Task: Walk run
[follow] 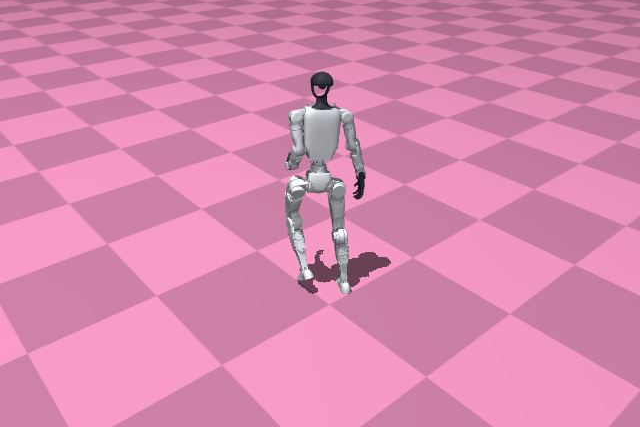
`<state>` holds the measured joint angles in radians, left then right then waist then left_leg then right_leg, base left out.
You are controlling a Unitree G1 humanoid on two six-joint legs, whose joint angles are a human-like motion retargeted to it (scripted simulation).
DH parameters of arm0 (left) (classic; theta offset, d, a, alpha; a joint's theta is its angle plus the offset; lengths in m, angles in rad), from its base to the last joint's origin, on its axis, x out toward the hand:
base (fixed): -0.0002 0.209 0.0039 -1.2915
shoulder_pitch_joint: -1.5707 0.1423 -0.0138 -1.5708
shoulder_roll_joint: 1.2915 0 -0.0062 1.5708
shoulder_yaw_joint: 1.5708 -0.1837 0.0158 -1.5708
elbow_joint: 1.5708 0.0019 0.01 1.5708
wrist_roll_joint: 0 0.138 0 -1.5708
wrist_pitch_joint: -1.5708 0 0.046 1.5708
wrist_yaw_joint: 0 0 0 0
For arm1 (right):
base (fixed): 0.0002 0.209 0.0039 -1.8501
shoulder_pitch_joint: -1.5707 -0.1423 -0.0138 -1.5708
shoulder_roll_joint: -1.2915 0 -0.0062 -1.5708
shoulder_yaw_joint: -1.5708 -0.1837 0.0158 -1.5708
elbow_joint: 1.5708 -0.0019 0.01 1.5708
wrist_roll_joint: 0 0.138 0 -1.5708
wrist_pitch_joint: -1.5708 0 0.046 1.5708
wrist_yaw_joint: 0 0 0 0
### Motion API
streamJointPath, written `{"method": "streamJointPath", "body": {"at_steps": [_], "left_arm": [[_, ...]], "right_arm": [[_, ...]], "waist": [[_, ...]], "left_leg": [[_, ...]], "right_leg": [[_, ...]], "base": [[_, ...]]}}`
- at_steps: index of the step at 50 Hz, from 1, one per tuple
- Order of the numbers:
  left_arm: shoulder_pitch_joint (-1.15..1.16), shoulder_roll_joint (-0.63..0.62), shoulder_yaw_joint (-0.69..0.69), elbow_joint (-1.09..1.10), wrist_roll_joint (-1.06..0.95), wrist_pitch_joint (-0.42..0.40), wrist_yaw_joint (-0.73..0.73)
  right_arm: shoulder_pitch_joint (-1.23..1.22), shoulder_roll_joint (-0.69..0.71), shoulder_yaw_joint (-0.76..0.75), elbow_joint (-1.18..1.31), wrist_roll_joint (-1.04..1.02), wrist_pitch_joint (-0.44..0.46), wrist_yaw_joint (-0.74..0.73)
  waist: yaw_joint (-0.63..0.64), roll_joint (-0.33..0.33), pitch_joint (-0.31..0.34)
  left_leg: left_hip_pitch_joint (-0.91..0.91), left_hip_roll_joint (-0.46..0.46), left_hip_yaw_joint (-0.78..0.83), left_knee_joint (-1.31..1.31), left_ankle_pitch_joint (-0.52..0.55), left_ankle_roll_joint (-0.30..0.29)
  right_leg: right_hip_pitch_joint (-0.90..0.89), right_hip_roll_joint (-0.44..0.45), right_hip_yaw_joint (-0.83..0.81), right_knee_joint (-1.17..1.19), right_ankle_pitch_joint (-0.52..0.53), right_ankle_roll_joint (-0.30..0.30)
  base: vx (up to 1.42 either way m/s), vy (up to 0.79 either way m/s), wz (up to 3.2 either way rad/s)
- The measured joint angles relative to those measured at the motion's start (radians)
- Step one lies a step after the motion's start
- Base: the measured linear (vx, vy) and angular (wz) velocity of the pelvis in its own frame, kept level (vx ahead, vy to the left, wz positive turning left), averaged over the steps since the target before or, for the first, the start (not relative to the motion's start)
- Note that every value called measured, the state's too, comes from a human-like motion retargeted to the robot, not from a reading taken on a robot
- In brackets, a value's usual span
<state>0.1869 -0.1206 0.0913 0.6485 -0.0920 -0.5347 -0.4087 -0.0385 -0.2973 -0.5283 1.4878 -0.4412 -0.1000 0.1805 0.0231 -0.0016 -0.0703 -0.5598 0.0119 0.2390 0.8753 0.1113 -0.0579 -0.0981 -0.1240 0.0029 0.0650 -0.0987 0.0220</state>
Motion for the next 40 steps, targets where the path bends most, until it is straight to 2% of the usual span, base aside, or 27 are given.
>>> {"method": "streamJointPath", "body": {"at_steps": [2,5,10,12,15,17,18,20,22,25,27,30,32,37,40], "left_arm": [[-0.005,-0.006,-0.009,0.000,0.004,0.001,0.004],[-0.012,-0.026,-0.020,0.009,-0.010,0.010,0.007],[0.005,-0.043,-0.038,0.023,-0.034,0.015,0.013],[0.015,-0.044,-0.036,0.032,-0.025,0.017,0.010],[0.035,-0.044,-0.036,0.043,-0.001,0.019,0.001],[0.033,-0.041,-0.031,0.056,-0.002,0.026,-0.006],[0.029,-0.039,-0.029,0.061,-0.005,0.032,-0.009],[0.025,-0.035,-0.036,0.063,-0.010,0.038,-0.011],[0.016,-0.030,-0.059,0.054,-0.022,0.038,-0.008],[-0.027,-0.025,-0.076,0.056,-0.042,0.050,-0.025],[-0.054,-0.018,-0.085,0.052,-0.045,0.048,-0.032],[-0.070,-0.007,-0.102,0.032,-0.044,0.036,-0.039],[-0.073,-0.001,-0.107,0.016,-0.049,0.034,-0.048],[-0.079,0.015,-0.099,-0.005,-0.058,0.034,-0.056],[-0.069,0.022,-0.084,-0.007,-0.053,0.028,-0.042]], "right_arm": [[-0.027,-0.020,-0.036,-0.068,-0.009,0.007,-0.021],[-0.063,-0.046,-0.084,-0.155,0.003,-0.002,-0.055],[-0.083,-0.073,-0.081,-0.230,0.099,-0.054,-0.107],[-0.073,-0.067,-0.068,-0.236,0.125,-0.066,-0.114],[-0.037,-0.037,-0.064,-0.228,0.119,-0.067,-0.100],[0.000,0.001,-0.070,-0.215,0.073,-0.072,-0.084],[0.021,0.023,-0.067,-0.205,0.048,-0.077,-0.079],[0.062,0.060,-0.049,-0.167,0.004,-0.091,-0.073],[0.093,0.082,-0.039,-0.119,-0.053,-0.091,-0.055],[0.137,0.110,-0.027,-0.060,-0.131,-0.064,-0.026],[0.172,0.134,-0.023,-0.025,-0.155,-0.069,-0.035],[0.227,0.170,-0.015,0.042,-0.157,-0.086,-0.053],[0.257,0.189,-0.011,0.081,-0.152,-0.083,-0.033],[0.298,0.215,-0.002,0.150,-0.171,-0.073,0.020],[0.309,0.217,0.003,0.161,-0.208,-0.065,0.027]], "waist": [[0.043,-0.004,0.000],[0.080,-0.001,-0.002],[0.070,-0.012,-0.017],[0.080,-0.033,-0.026],[0.143,-0.063,-0.042],[0.171,-0.084,-0.051],[0.183,-0.084,-0.054],[0.185,-0.044,-0.059],[0.136,0.019,-0.062],[0.057,0.079,-0.045],[0.039,0.112,-0.045],[0.021,0.128,-0.048],[-0.002,0.129,-0.040],[-0.066,0.093,0.000],[-0.106,0.074,0.028]], "left_leg": [[-0.068,0.017,-0.018,-0.119,-0.048,0.091],[-0.116,0.088,0.071,-0.369,-0.055,0.211],[-0.118,0.030,0.204,-0.672,-0.180,0.268],[-0.091,0.021,0.258,-0.675,-0.148,0.301],[-0.033,0.018,0.295,-0.665,-0.081,0.260],[-0.042,-0.045,0.157,-0.638,-0.134,0.287],[-0.034,-0.039,0.133,-0.618,-0.155,0.285],[0.028,-0.016,0.120,-0.619,-0.193,0.289],[0.118,-0.017,0.066,-0.661,-0.212,0.289],[0.185,-0.051,-0.079,-0.670,-0.227,0.276],[0.243,-0.047,-0.113,-0.699,-0.237,0.270],[0.328,-0.067,-0.159,-0.749,-0.250,0.269],[0.374,-0.088,-0.194,-0.757,-0.264,0.269],[0.498,-0.172,-0.279,-0.757,-0.306,0.273],[0.586,-0.200,-0.322,-0.753,-0.327,0.264]], "right_leg": [[0.025,0.014,-0.020,0.000,-0.023,-0.004],[0.068,0.039,-0.078,-0.008,-0.051,-0.002],[0.156,0.053,-0.219,-0.035,-0.038,0.023],[0.189,0.042,-0.238,-0.026,0.002,0.049],[0.236,0.019,-0.228,0.017,0.114,0.117],[0.241,-0.009,-0.217,0.085,0.272,0.144],[0.235,-0.013,-0.179,0.139,0.356,0.148],[0.203,-0.001,-0.196,0.300,0.472,0.107],[0.138,0.108,-0.157,0.477,0.506,0.100],[0.005,0.302,0.001,0.696,0.355,0.206],[-0.069,0.336,0.015,0.756,0.272,0.225],[-0.184,0.257,-0.055,0.768,0.177,0.131],[-0.249,0.203,-0.057,0.700,0.153,0.089],[-0.318,0.135,0.125,0.320,0.155,0.108],[-0.324,0.093,0.258,0.076,0.124,0.088]], "base": [[0.57,-0.06,0.95],[0.62,-0.01,1.10],[0.74,0.06,1.30],[0.95,0.12,0.70],[1.05,0.18,-0.07],[1.12,0.23,-0.04],[1.00,0.20,0.26],[0.90,0.18,0.89],[0.96,0.17,2.05],[0.88,0.08,2.34],[0.82,0.02,1.75],[0.69,0.00,1.42],[0.71,-0.06,1.46],[0.82,-0.16,1.45],[0.75,-0.21,1.22]]}}
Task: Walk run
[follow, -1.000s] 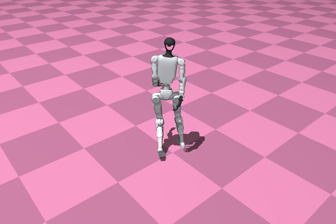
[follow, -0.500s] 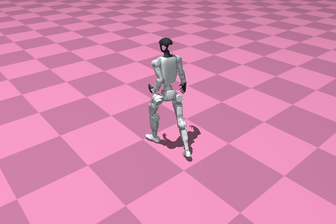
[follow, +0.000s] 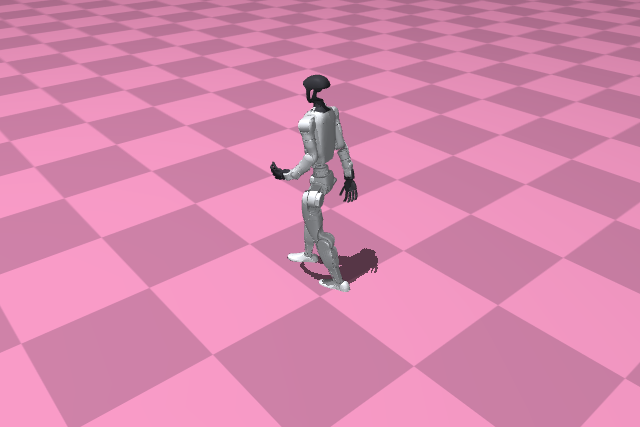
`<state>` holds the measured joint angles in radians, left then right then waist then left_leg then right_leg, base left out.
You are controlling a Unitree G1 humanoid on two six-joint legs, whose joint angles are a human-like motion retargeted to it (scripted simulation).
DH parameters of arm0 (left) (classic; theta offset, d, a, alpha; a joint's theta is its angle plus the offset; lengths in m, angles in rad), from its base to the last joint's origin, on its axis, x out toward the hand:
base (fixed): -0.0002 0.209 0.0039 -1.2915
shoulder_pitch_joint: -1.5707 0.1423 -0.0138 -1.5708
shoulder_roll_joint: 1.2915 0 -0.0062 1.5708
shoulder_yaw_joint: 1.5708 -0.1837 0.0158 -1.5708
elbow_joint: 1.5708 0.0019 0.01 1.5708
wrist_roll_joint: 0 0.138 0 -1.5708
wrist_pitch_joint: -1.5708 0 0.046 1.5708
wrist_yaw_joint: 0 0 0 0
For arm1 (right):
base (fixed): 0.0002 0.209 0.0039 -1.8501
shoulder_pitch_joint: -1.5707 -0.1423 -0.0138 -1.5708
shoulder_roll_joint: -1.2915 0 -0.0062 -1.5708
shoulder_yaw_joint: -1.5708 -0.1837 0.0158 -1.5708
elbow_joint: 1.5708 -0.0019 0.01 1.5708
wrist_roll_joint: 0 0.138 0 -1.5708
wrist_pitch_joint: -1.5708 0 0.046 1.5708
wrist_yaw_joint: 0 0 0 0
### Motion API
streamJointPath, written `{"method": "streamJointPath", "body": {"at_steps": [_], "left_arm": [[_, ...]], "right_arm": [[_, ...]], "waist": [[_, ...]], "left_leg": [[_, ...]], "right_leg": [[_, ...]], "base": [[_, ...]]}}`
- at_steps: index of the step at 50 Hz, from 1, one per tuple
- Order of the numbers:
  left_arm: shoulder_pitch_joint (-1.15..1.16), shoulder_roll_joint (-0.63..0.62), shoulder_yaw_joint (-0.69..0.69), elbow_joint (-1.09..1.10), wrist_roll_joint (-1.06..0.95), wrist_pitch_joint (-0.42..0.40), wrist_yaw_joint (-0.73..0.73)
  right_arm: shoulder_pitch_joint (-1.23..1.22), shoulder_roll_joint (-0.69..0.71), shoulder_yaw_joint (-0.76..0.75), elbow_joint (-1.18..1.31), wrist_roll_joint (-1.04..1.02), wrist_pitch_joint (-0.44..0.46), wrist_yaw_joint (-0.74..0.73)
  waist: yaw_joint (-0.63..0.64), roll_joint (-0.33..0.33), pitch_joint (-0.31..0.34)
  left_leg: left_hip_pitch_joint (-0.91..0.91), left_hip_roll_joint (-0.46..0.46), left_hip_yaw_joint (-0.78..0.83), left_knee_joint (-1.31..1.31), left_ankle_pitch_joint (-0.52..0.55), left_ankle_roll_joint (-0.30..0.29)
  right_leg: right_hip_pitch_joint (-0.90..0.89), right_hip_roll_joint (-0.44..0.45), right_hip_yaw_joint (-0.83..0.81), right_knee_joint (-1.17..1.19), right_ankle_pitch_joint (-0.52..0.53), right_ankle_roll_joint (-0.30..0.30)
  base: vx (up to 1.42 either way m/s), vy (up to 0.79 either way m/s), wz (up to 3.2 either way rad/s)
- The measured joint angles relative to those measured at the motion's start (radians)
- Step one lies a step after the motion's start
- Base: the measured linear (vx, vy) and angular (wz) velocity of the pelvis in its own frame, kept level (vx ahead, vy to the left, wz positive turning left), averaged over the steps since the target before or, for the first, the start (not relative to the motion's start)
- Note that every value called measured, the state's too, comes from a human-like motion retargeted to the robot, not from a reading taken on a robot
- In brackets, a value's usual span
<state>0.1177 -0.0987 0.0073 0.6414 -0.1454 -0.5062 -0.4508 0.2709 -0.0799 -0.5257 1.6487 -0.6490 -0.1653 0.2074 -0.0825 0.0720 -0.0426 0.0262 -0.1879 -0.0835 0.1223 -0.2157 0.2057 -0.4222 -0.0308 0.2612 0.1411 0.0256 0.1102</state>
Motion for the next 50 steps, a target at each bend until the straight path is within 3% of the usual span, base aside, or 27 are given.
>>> {"method": "streamJointPath", "body": {"at_steps": [3,6,8,10,12,13,15,19,25,30,33,35,38,40,42,47,50], "left_arm": [[0.031,-0.001,0.030,0.003,0.001,-0.007,0.012],[0.069,-0.012,0.053,0.022,-0.015,-0.010,0.025],[0.100,-0.016,0.067,0.034,-0.018,-0.013,0.031],[0.134,-0.023,0.083,0.043,-0.002,-0.016,0.031],[0.153,-0.035,0.076,0.051,0.013,-0.016,0.043],[0.153,-0.040,0.073,0.050,0.015,-0.015,0.046],[0.157,-0.041,0.084,0.043,0.023,-0.017,0.034],[0.165,-0.045,0.098,0.019,0.023,-0.016,0.022],[0.186,-0.036,0.085,-0.065,0.003,-0.004,0.026],[0.187,-0.045,0.078,-0.139,-0.007,0.004,0.021],[0.188,-0.050,0.079,-0.161,-0.019,0.008,0.035],[0.191,-0.050,0.079,-0.165,-0.028,0.008,0.036],[0.160,-0.041,0.085,-0.153,-0.049,0.019,0.033],[0.134,-0.029,0.072,-0.152,-0.050,0.023,0.050],[0.107,-0.012,0.055,-0.153,-0.039,0.015,0.062],[0.038,0.017,0.000,-0.136,-0.052,0.010,0.032],[0.033,0.037,-0.045,-0.160,-0.064,0.002,0.011]], "right_arm": [[0.009,-0.006,0.015,-0.006,-0.026,0.009,-0.016],[-0.007,-0.035,0.002,-0.006,-0.033,0.051,-0.040],[-0.022,-0.053,-0.021,-0.006,-0.026,0.081,-0.068],[-0.035,-0.064,-0.045,-0.008,0.004,0.094,-0.096],[-0.057,-0.082,-0.058,-0.010,0.065,0.095,-0.092],[-0.074,-0.095,-0.054,-0.015,0.100,0.099,-0.082],[-0.113,-0.101,-0.038,-0.035,0.152,0.116,-0.067],[-0.189,-0.100,-0.015,-0.183,0.111,0.093,-0.121],[-0.253,-0.134,0.076,-0.513,0.061,0.021,-0.228],[-0.285,-0.159,0.087,-0.692,0.094,-0.014,-0.345],[-0.277,-0.154,0.099,-0.742,0.089,0.014,-0.434],[-0.257,-0.138,0.101,-0.764,0.072,0.013,-0.477],[-0.210,-0.097,0.110,-0.782,0.045,-0.016,-0.507],[-0.180,-0.079,0.120,-0.776,0.027,-0.034,-0.509],[-0.130,-0.062,0.111,-0.778,-0.005,-0.046,-0.491],[0.079,0.017,0.082,-0.871,0.032,-0.086,-0.479],[0.176,0.076,0.066,-0.925,0.159,-0.147,-0.439]], "waist": [[-0.017,0.013,0.021],[-0.026,0.020,0.004],[-0.052,0.031,-0.015],[-0.062,0.063,-0.029],[-0.071,0.073,-0.034],[-0.083,0.053,-0.037],[-0.057,0.037,-0.035],[-0.008,-0.017,-0.027],[0.137,-0.059,-0.014],[0.199,-0.058,-0.022],[0.216,-0.095,-0.032],[0.248,-0.129,-0.046],[0.221,-0.073,-0.023],[0.180,-0.026,-0.002],[0.172,0.030,-0.011],[0.101,0.062,-0.006],[0.012,0.080,-0.003]], "left_leg": [[0.086,0.023,-0.017,0.009,0.003,-0.026],[0.119,0.027,-0.026,0.052,0.080,-0.100],[0.115,0.034,-0.047,0.120,0.216,-0.185],[0.080,0.052,-0.088,0.244,0.453,-0.319],[-0.023,0.064,-0.050,0.471,0.630,-0.454],[-0.081,0.063,0.032,0.573,0.702,-0.464],[-0.185,0.122,0.115,0.783,0.739,-0.467],[-0.359,0.184,0.264,0.857,0.500,-0.256],[-0.606,0.188,0.369,0.640,0.240,-0.108],[-0.637,0.170,0.444,0.272,0.104,-0.022],[-0.588,0.190,0.543,0.207,0.154,0.046],[-0.531,0.193,0.583,0.247,0.033,0.056],[-0.538,0.168,0.329,0.326,-0.022,0.056],[-0.455,0.206,0.360,0.362,-0.079,0.056],[-0.393,0.227,0.333,0.335,-0.099,0.056],[-0.221,0.133,0.204,0.175,-0.024,0.037],[-0.123,0.098,0.101,0.097,0.052,0.001]], "right_leg": [[0.014,-0.005,0.017,-0.139,-0.034,0.032],[0.025,-0.008,-0.139,-0.094,0.017,-0.010],[0.033,-0.012,-0.193,-0.034,0.041,-0.018],[0.059,0.041,-0.062,0.016,-0.010,-0.063],[0.087,0.019,-0.125,0.059,-0.071,-0.104],[0.106,-0.028,-0.145,0.066,-0.097,-0.101],[0.163,-0.031,-0.244,0.058,-0.122,-0.134],[0.272,-0.003,-0.227,-0.010,-0.143,-0.184],[0.413,0.030,-0.293,-0.096,-0.158,-0.213],[0.511,0.086,-0.383,-0.099,-0.144,-0.197],[0.560,0.082,-0.421,-0.055,-0.027,-0.120],[0.573,0.062,-0.444,0.022,0.140,-0.052],[0.502,0.172,-0.334,0.271,0.450,0.040],[0.404,0.202,-0.363,0.544,0.498,0.023],[0.315,0.228,-0.368,0.637,0.381,-0.019],[0.086,0.143,-0.340,0.663,0.129,-0.094],[0.008,0.050,-0.348,0.433,0.059,-0.056]], "base": [[0.92,-0.31,0.59],[0.99,-0.26,0.46],[1.09,-0.30,0.87],[0.88,-0.22,0.99],[1.08,-0.21,1.31],[1.07,-0.18,1.27],[0.78,-0.29,0.63],[0.80,-0.35,0.39],[0.87,-0.22,-0.14],[1.04,-0.11,0.32],[1.14,-0.21,0.23],[1.15,-0.27,-0.25],[1.34,0.15,0.66],[1.05,0.18,1.35],[0.95,0.21,1.09],[1.08,0.07,1.97],[0.97,-0.10,2.69]]}}
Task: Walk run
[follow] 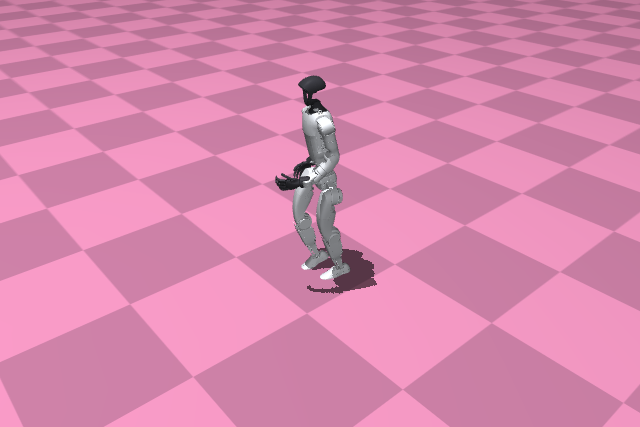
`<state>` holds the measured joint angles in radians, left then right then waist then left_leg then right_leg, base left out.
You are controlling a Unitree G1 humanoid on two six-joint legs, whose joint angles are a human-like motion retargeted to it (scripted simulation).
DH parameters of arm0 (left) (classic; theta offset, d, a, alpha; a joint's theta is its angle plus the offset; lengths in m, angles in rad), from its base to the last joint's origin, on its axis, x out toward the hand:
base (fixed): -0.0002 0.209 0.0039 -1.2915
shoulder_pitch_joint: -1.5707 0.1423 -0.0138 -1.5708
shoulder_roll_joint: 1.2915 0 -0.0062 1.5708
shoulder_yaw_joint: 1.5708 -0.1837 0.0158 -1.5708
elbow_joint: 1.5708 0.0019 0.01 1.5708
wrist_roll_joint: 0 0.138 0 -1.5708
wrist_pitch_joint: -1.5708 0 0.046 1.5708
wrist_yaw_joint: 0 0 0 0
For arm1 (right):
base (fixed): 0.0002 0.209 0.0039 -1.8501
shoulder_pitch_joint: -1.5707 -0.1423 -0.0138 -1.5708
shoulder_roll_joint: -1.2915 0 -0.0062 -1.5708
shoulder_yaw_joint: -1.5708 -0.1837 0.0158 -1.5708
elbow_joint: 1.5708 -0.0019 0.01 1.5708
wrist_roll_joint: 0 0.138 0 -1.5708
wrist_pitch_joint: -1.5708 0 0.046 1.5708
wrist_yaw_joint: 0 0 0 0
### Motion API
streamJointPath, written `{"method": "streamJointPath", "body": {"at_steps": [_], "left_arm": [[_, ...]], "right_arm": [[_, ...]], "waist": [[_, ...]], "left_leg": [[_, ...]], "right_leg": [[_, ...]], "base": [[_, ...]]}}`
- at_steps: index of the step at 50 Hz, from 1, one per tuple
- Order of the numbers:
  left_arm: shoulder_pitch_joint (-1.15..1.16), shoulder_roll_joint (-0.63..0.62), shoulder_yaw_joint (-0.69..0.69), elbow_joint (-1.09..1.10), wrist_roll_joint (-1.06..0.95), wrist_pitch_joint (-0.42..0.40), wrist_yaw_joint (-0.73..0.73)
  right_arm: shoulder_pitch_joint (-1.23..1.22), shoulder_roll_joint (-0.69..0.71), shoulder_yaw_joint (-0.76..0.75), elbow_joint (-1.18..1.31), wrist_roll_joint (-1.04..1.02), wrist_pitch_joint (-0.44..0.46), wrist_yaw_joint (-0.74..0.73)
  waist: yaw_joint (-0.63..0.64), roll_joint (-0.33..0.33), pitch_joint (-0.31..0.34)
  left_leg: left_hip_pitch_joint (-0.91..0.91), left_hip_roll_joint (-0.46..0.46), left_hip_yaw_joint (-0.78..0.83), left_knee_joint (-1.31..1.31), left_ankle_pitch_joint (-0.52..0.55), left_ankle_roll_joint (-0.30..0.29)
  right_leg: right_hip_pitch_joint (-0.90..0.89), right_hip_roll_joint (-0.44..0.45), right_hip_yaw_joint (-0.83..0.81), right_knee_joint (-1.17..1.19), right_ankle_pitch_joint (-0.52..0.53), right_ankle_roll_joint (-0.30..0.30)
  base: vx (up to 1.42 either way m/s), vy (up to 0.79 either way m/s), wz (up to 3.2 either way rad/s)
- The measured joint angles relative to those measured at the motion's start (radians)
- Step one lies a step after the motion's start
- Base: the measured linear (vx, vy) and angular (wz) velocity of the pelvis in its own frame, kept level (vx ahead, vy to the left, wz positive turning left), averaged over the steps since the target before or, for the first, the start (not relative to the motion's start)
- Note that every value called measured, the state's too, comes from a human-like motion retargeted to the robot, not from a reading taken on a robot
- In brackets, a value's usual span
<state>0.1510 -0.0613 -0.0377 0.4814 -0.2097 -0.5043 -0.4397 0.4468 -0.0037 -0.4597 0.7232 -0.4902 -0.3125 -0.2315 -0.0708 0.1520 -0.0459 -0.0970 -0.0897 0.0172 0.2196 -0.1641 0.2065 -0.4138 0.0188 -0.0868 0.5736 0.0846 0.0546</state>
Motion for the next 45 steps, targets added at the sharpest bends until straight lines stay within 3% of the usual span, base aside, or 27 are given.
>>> {"method": "streamJointPath", "body": {"at_steps": [2,3,6,7,8,10,12,13,15,17,18,20,22,25,28,30,31,32,34,35,37,38,42,45], "left_arm": [[0.009,0.014,-0.016,-0.024,0.002,-0.004,-0.013],[0.017,0.021,-0.022,-0.035,0.005,-0.006,-0.017],[0.051,0.048,-0.029,-0.068,0.010,-0.011,-0.015],[0.067,0.055,-0.030,-0.076,0.009,-0.011,-0.014],[0.088,0.060,-0.032,-0.083,0.007,-0.011,-0.015],[0.135,0.070,-0.010,-0.102,-0.001,-0.011,-0.030],[0.172,0.057,0.027,-0.101,0.011,-0.012,-0.062],[0.176,0.041,0.040,-0.092,0.022,-0.010,-0.064],[0.189,-0.001,0.053,-0.077,0.031,-0.005,-0.039],[0.208,-0.023,0.047,-0.064,0.022,-0.006,-0.007],[0.218,-0.031,0.048,-0.058,0.017,-0.004,0.000],[0.243,-0.044,0.053,-0.059,0.010,-0.002,0.002],[0.254,-0.035,0.052,-0.066,0.008,-0.002,-0.011],[0.247,-0.012,0.053,-0.077,0.011,0.001,-0.027],[0.234,0.001,0.046,-0.100,0.022,0.001,-0.009],[0.226,0.002,0.043,-0.112,0.024,0.002,0.013],[0.219,0.002,0.043,-0.116,0.021,0.003,0.022],[0.215,0.002,0.040,-0.117,0.018,0.002,0.030],[0.190,-0.009,0.042,-0.106,-0.001,0.002,0.036],[0.156,-0.021,0.061,-0.092,-0.017,0.012,0.029],[0.097,-0.027,0.071,-0.072,-0.015,0.029,0.035],[0.081,-0.023,0.046,-0.070,-0.009,0.025,0.062],[0.053,-0.028,-0.020,-0.079,-0.012,0.010,0.120],[0.059,-0.021,-0.054,-0.111,-0.035,0.009,0.101]], "right_arm": [[0.039,0.038,-0.005,-0.043,0.115,-0.046,0.059],[0.050,0.056,-0.006,-0.064,0.164,-0.067,0.084],[0.065,0.087,0.019,-0.133,0.325,-0.116,0.136],[0.062,0.088,0.032,-0.154,0.364,-0.126,0.135],[0.054,0.086,0.044,-0.174,0.392,-0.136,0.126],[0.021,0.073,0.074,-0.206,0.419,-0.157,0.108],[-0.042,0.058,0.102,-0.214,0.428,-0.181,0.094],[-0.096,0.041,0.103,-0.201,0.435,-0.189,0.097],[-0.184,-0.008,0.137,-0.196,0.444,-0.186,0.099],[-0.254,-0.048,0.170,-0.213,0.419,-0.169,0.093],[-0.282,-0.065,0.169,-0.229,0.397,-0.162,0.098],[-0.315,-0.103,0.178,-0.276,0.353,-0.162,0.110],[-0.328,-0.135,0.191,-0.339,0.317,-0.158,0.112],[-0.324,-0.172,0.197,-0.433,0.280,-0.153,0.106],[-0.303,-0.193,0.199,-0.462,0.257,-0.155,0.092],[-0.284,-0.201,0.212,-0.440,0.243,-0.153,0.088],[-0.277,-0.201,0.218,-0.417,0.233,-0.150,0.092],[-0.264,-0.197,0.222,-0.394,0.220,-0.150,0.099],[-0.226,-0.174,0.220,-0.351,0.179,-0.168,0.134],[-0.214,-0.158,0.216,-0.329,0.156,-0.181,0.153],[-0.181,-0.112,0.213,-0.284,0.154,-0.188,0.174],[-0.149,-0.090,0.211,-0.268,0.167,-0.196,0.187],[0.033,-0.037,0.194,-0.274,0.245,-0.243,0.259],[0.132,-0.010,0.182,-0.276,0.290,-0.263,0.250]], "waist": [[-0.060,-0.004,0.011],[-0.082,-0.008,0.019],[-0.087,-0.020,0.040],[-0.082,-0.027,0.044],[-0.093,-0.041,0.048],[-0.089,-0.052,0.040],[-0.072,-0.020,0.045],[-0.091,0.009,0.060],[-0.093,-0.034,0.043],[-0.048,-0.062,0.041],[-0.024,-0.070,0.043],[0.059,-0.119,0.045],[0.135,-0.158,0.041],[0.229,-0.176,0.035],[0.271,-0.184,0.030],[0.295,-0.223,0.030],[0.309,-0.241,0.027],[0.309,-0.250,0.024],[0.247,-0.237,0.028],[0.208,-0.232,0.044],[0.194,-0.173,0.034],[0.198,-0.129,0.023],[0.176,-0.084,0.007],[0.054,-0.054,0.008]], "left_leg": [[0.069,-0.021,-0.061,-0.027,0.051,-0.031],[0.105,-0.025,-0.076,-0.034,0.078,-0.047],[0.208,-0.007,-0.070,-0.031,0.184,-0.109],[0.232,-0.009,-0.071,-0.005,0.236,-0.135],[0.249,-0.024,-0.094,0.045,0.309,-0.169],[0.220,-0.050,-0.106,0.217,0.499,-0.281],[0.109,-0.038,-0.105,0.490,0.660,-0.373],[0.038,0.014,-0.119,0.662,0.681,-0.425],[-0.067,0.059,0.012,0.757,0.653,-0.351],[-0.149,0.105,0.133,0.793,0.480,-0.239],[-0.199,0.106,0.155,0.797,0.407,-0.211],[-0.311,0.020,0.162,0.740,0.284,-0.184],[-0.389,-0.005,0.200,0.577,0.198,-0.143],[-0.431,-0.021,0.262,0.225,0.119,-0.067],[-0.366,-0.030,0.376,-0.040,0.015,-0.060],[-0.340,-0.013,0.437,-0.059,0.128,0.055],[-0.320,0.005,0.454,-0.023,0.054,0.055],[-0.311,0.014,0.424,0.025,-0.010,0.055],[-0.347,-0.038,0.180,0.167,-0.086,0.055],[-0.375,-0.096,0.063,0.233,-0.112,0.055],[-0.287,0.036,0.186,0.249,-0.159,0.055],[-0.245,0.076,0.163,0.225,-0.171,0.055],[-0.117,0.029,0.040,0.081,-0.107,0.054],[-0.027,0.023,-0.037,-0.003,-0.010,0.013]], "right_leg": [[-0.021,-0.040,0.032,-0.200,-0.047,0.020],[-0.028,-0.040,0.086,-0.291,-0.080,0.006],[-0.010,-0.037,0.221,-0.486,-0.162,0.046],[-0.004,-0.044,0.225,-0.500,-0.140,0.064],[0.005,-0.047,0.211,-0.475,-0.053,0.083],[0.027,-0.062,0.122,-0.376,-0.099,0.010],[0.055,0.040,0.268,-0.276,-0.191,-0.041],[0.063,0.023,0.165,-0.237,-0.215,-0.038],[0.133,-0.024,0.121,-0.270,-0.238,-0.062],[0.194,-0.021,0.104,-0.298,-0.237,-0.088],[0.225,-0.018,0.095,-0.320,-0.224,-0.094],[0.292,-0.031,0.106,-0.383,-0.167,-0.098],[0.350,-0.052,0.027,-0.439,-0.092,-0.080],[0.429,-0.005,-0.013,-0.494,0.003,-0.051],[0.513,0.039,-0.098,-0.498,0.082,-0.010],[0.558,0.046,-0.105,-0.460,0.173,0.031],[0.564,0.051,-0.117,-0.404,0.242,0.062],[0.561,0.066,-0.122,-0.337,0.318,0.097],[0.488,0.120,-0.098,-0.090,0.439,0.177],[0.419,0.128,-0.074,0.103,0.439,0.206],[0.338,0.249,0.037,0.192,0.425,0.190],[0.296,0.260,0.010,0.204,0.382,0.150],[0.129,0.098,-0.029,0.210,0.151,-0.006],[0.023,-0.041,-0.092,0.069,0.002,-0.033]], "base": [[0.93,-0.26,2.49],[1.20,-0.40,2.01],[1.17,-0.42,1.02],[1.33,-0.46,0.67],[1.28,-0.43,0.87],[1.05,-0.37,0.63],[1.08,-0.39,0.80],[1.11,-0.36,1.43],[0.81,-0.29,1.14],[1.07,-0.31,0.50],[1.07,-0.30,0.21],[0.94,-0.26,-0.24],[0.99,-0.27,-0.08],[1.22,-0.27,0.30],[1.08,-0.29,0.70],[1.12,-0.66,0.33],[1.20,-0.89,0.08],[1.52,-0.58,0.75],[1.31,0.00,1.89],[1.01,-0.05,1.89],[1.31,-0.14,1.32],[1.32,-0.01,1.12],[0.86,0.05,1.57],[1.02,-0.22,2.68]]}}
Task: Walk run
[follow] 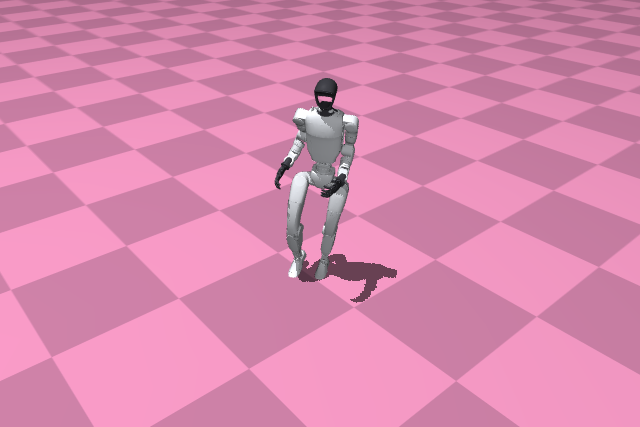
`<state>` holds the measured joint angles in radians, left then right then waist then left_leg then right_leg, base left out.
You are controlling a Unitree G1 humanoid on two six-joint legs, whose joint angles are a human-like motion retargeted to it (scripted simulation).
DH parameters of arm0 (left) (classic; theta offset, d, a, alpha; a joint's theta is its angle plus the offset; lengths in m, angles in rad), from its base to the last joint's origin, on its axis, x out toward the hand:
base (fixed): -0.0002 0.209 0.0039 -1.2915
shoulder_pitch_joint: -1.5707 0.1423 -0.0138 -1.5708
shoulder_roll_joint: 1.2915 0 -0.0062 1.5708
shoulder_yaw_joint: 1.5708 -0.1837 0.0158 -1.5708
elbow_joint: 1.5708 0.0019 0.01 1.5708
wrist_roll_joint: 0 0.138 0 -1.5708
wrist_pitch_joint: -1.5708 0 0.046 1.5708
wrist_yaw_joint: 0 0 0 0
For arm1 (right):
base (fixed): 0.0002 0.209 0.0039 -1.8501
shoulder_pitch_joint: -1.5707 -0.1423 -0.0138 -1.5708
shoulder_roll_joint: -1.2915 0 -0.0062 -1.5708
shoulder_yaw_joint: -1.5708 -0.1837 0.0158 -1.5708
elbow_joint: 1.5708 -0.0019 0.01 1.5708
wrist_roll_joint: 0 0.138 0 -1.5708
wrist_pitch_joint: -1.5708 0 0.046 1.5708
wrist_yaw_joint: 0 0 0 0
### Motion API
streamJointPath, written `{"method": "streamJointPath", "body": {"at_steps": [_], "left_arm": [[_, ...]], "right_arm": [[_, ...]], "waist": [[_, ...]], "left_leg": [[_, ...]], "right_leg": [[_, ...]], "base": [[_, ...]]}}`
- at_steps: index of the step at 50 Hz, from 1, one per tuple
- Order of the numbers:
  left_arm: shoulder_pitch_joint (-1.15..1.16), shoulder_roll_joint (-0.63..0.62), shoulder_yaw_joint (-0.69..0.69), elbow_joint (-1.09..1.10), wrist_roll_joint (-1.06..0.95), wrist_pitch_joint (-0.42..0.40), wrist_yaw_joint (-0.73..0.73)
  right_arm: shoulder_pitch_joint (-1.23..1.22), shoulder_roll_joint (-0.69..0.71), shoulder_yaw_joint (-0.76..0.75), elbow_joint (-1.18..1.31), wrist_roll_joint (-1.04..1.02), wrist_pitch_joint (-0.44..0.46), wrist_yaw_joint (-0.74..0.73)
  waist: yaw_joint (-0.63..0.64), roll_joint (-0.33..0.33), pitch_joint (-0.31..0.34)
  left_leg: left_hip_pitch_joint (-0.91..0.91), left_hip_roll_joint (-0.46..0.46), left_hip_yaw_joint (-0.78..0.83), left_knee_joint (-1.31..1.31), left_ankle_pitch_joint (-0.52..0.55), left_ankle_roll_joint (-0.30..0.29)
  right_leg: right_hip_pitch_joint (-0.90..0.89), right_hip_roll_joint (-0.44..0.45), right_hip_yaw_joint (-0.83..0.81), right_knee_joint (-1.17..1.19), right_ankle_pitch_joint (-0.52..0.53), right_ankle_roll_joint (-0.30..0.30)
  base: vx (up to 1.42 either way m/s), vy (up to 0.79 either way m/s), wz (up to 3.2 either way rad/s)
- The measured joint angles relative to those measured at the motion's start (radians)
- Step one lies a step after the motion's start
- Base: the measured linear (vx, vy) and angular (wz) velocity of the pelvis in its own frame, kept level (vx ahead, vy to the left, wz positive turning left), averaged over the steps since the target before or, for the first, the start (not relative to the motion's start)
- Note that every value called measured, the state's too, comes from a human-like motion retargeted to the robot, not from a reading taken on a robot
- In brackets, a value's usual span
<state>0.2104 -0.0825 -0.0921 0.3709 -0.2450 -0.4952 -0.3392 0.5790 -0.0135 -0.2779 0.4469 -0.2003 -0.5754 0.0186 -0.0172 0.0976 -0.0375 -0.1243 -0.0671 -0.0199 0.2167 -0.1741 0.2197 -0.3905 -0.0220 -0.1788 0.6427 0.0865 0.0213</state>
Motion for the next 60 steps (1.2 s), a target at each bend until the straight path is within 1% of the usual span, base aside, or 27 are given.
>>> {"method": "streamJointPath", "body": {"at_steps": [2,5,7,8,10,12,13,15,16,20,23,28,30,32,33,35,37,38,41,45,50,52,53,55,57,58,60], "left_arm": [[0.011,0.010,-0.011,-0.021,-0.005,-0.002,-0.021],[0.023,0.038,-0.011,-0.039,-0.016,0.003,-0.051],[0.038,0.068,0.006,-0.041,-0.025,0.001,-0.066],[0.050,0.083,0.011,-0.039,-0.028,0.000,-0.069],[0.082,0.109,0.037,-0.037,-0.033,-0.009,-0.080],[0.123,0.103,0.078,-0.029,-0.025,-0.024,-0.107],[0.131,0.080,0.094,-0.016,-0.019,-0.023,-0.117],[0.153,0.032,0.111,0.010,-0.011,-0.014,-0.105],[0.170,0.019,0.104,0.012,-0.018,-0.017,-0.094],[0.215,-0.004,0.098,0.019,-0.043,-0.011,-0.108],[0.211,0.024,0.090,0.011,-0.029,-0.007,-0.124],[0.178,0.058,0.053,-0.049,0.035,-0.016,-0.086],[0.163,0.060,0.039,-0.090,0.047,-0.015,-0.063],[0.155,0.061,0.028,-0.131,0.047,-0.015,-0.045],[0.160,0.058,0.019,-0.147,0.044,-0.017,-0.039],[0.127,0.044,0.040,-0.154,0.015,-0.016,-0.042],[0.073,0.047,0.043,-0.135,-0.023,0.003,-0.046],[0.052,0.056,0.029,-0.125,-0.040,0.010,-0.036],[0.000,0.080,0.003,-0.091,-0.070,0.019,-0.003],[-0.014,0.111,-0.040,-0.094,-0.085,0.005,0.022],[0.005,0.145,-0.042,-0.124,-0.087,-0.005,-0.020],[0.007,0.159,-0.027,-0.118,-0.086,-0.006,-0.041],[0.010,0.164,-0.025,-0.111,-0.084,-0.008,-0.051],[0.035,0.164,-0.005,-0.098,-0.072,-0.013,-0.079],[0.069,0.139,0.030,-0.070,-0.034,-0.017,-0.135],[0.077,0.121,0.039,-0.052,-0.012,-0.014,-0.148],[0.098,0.067,0.052,-0.029,0.022,-0.022,-0.130]], "right_arm": [[0.034,0.020,-0.007,-0.009,0.027,-0.015,-0.005],[0.038,0.050,-0.009,-0.024,0.063,-0.029,-0.013],[0.005,0.061,0.016,-0.032,0.083,-0.020,-0.040],[-0.018,0.066,0.028,-0.038,0.087,-0.016,-0.055],[-0.088,0.078,0.054,-0.050,0.080,-0.004,-0.084],[-0.182,0.083,0.060,-0.062,0.079,0.008,-0.080],[-0.241,0.074,0.041,-0.065,0.096,0.015,-0.062],[-0.328,0.049,0.028,-0.081,0.153,0.022,-0.021],[-0.357,0.041,0.037,-0.100,0.179,0.018,-0.024],[-0.425,0.005,0.043,-0.192,0.239,-0.014,-0.068],[-0.409,-0.025,0.053,-0.277,0.219,-0.029,-0.089],[-0.321,-0.024,0.047,-0.333,0.152,-0.001,-0.077],[-0.272,-0.014,0.066,-0.322,0.138,0.004,-0.071],[-0.211,-0.003,0.082,-0.290,0.119,-0.001,-0.043],[-0.172,0.002,0.084,-0.264,0.102,-0.005,-0.021],[-0.133,0.005,0.074,-0.182,0.065,-0.005,0.024],[-0.109,0.014,0.078,-0.099,0.063,-0.001,0.042],[-0.089,0.019,0.088,-0.070,0.082,-0.008,0.055],[-0.010,0.027,0.082,-0.037,0.162,-0.040,0.106],[0.058,0.034,0.046,-0.056,0.237,-0.082,0.099],[0.036,0.064,0.016,-0.131,0.232,-0.100,0.035],[-0.022,0.090,0.012,-0.165,0.200,-0.087,-0.012],[-0.057,0.104,0.007,-0.177,0.179,-0.082,-0.045],[-0.125,0.127,0.021,-0.184,0.136,-0.082,-0.125],[-0.202,0.144,0.053,-0.165,0.105,-0.089,-0.210],[-0.249,0.145,0.049,-0.152,0.111,-0.095,-0.219],[-0.312,0.125,0.086,-0.151,0.148,-0.100,-0.198]], "waist": [[-0.063,0.000,0.002],[-0.134,-0.023,0.008],[-0.102,-0.048,0.005],[-0.089,-0.061,0.004],[-0.063,-0.066,-0.014],[-0.061,-0.058,-0.016],[-0.090,-0.049,-0.011],[-0.115,-0.038,-0.006],[-0.103,-0.055,-0.015],[-0.014,-0.122,-0.013],[0.087,-0.184,0.002],[0.178,-0.209,0.013],[0.183,-0.224,0.015],[0.165,-0.236,0.000],[0.138,-0.230,-0.003],[0.062,-0.253,0.030],[0.036,-0.207,0.029],[0.048,-0.164,0.018],[0.041,-0.094,0.010],[-0.065,-0.026,0.008],[-0.198,-0.017,0.004],[-0.200,-0.006,-0.005],[-0.205,-0.005,-0.007],[-0.203,-0.015,-0.027],[-0.180,0.013,-0.013],[-0.174,0.045,0.009],[-0.156,-0.005,-0.014]], "left_leg": [[0.047,-0.010,-0.051,-0.016,0.059,-0.040],[0.120,-0.026,-0.107,-0.011,0.153,-0.101],[0.175,-0.023,-0.079,0.005,0.226,-0.163],[0.201,-0.025,-0.068,0.027,0.274,-0.201],[0.212,-0.031,-0.081,0.119,0.423,-0.329],[0.156,-0.069,-0.090,0.323,0.605,-0.464],[0.098,-0.067,-0.061,0.450,0.669,-0.477],[-0.009,-0.035,-0.014,0.697,0.698,-0.482],[-0.051,-0.027,0.006,0.706,0.637,-0.461],[-0.238,0.054,0.193,0.736,0.384,-0.295],[-0.352,0.019,0.233,0.545,0.264,-0.226],[-0.393,-0.019,0.204,0.049,0.146,-0.112],[-0.393,-0.023,0.227,-0.017,0.189,-0.057],[-0.379,-0.024,0.289,0.065,0.128,0.042],[-0.353,-0.010,0.280,0.132,0.070,0.042],[-0.343,-0.198,0.003,0.248,-0.028,0.021],[-0.254,-0.050,0.164,0.247,-0.062,0.003],[-0.222,0.014,0.169,0.221,-0.065,-0.018],[-0.115,0.072,0.163,0.130,-0.043,-0.067],[0.029,0.095,0.165,-0.022,0.094,-0.134],[0.184,0.053,0.132,-0.085,0.242,-0.245],[0.230,0.062,0.138,-0.067,0.332,-0.316],[0.248,0.059,0.116,-0.036,0.396,-0.360],[0.246,0.014,0.070,0.092,0.580,-0.469],[0.136,0.005,0.090,0.438,0.698,-0.482],[0.068,0.042,0.075,0.648,0.698,-0.482],[-0.024,-0.006,0.063,0.725,0.698,-0.482]], "right_leg": [[-0.028,-0.023,0.028,-0.192,-0.032,0.033],[-0.052,0.000,0.246,-0.450,-0.111,0.084],[-0.049,-0.008,0.277,-0.539,-0.121,0.103],[-0.051,-0.012,0.228,-0.535,-0.057,0.067],[-0.047,0.016,0.128,-0.440,-0.107,-0.040],[-0.012,0.077,0.289,-0.345,-0.193,-0.074],[-0.014,0.046,0.258,-0.291,-0.234,-0.068],[0.054,0.023,0.223,-0.271,-0.290,-0.056],[0.091,0.037,0.213,-0.309,-0.277,-0.085],[0.240,0.063,0.222,-0.436,-0.187,-0.129],[0.335,0.034,0.156,-0.513,-0.023,-0.091],[0.477,0.088,0.133,-0.559,0.175,-0.049],[0.527,0.089,0.078,-0.531,0.244,-0.026],[0.534,0.108,0.079,-0.427,0.356,0.027],[0.520,0.135,0.103,-0.324,0.417,0.068],[0.421,0.128,0.121,0.041,0.437,0.144],[0.327,0.134,0.062,0.197,0.429,0.120],[0.282,0.171,0.052,0.185,0.405,0.068],[0.140,0.199,0.072,0.173,0.231,0.002],[-0.026,0.124,0.041,-0.015,0.033,0.006],[-0.092,0.064,0.064,-0.456,-0.111,-0.018],[-0.089,0.064,0.030,-0.535,-0.085,-0.101],[-0.090,0.065,-0.018,-0.528,0.017,-0.187],[-0.055,0.035,-0.141,-0.452,-0.017,-0.283],[-0.069,0.146,0.191,-0.309,-0.157,-0.258],[-0.056,0.122,0.093,-0.246,-0.184,-0.240],[0.037,0.105,0.105,-0.300,-0.199,-0.263]], "base": [[1.21,-0.49,2.37],[1.04,-0.53,1.51],[1.10,-0.62,-0.25],[1.42,-0.76,-0.52],[1.31,-0.62,-0.57],[1.09,-0.25,0.19],[1.12,-0.06,1.19],[0.93,-0.12,0.97],[0.87,-0.41,0.31],[1.25,-0.47,-0.13],[0.92,-0.32,-0.49],[1.19,-0.28,0.09],[1.16,-0.31,0.21],[1.63,-0.34,0.48],[1.76,-0.21,0.95],[1.18,-0.19,0.95],[0.94,-0.31,0.05],[1.12,-0.41,-0.55],[0.94,-0.32,-0.15],[1.13,-0.33,0.91],[0.98,-0.35,0.62],[1.20,-0.50,-0.32],[1.28,-0.50,-0.39],[1.09,-0.29,-0.66],[1.41,-0.38,-0.75],[1.43,-0.42,-0.61],[1.16,-0.58,-0.90]]}}
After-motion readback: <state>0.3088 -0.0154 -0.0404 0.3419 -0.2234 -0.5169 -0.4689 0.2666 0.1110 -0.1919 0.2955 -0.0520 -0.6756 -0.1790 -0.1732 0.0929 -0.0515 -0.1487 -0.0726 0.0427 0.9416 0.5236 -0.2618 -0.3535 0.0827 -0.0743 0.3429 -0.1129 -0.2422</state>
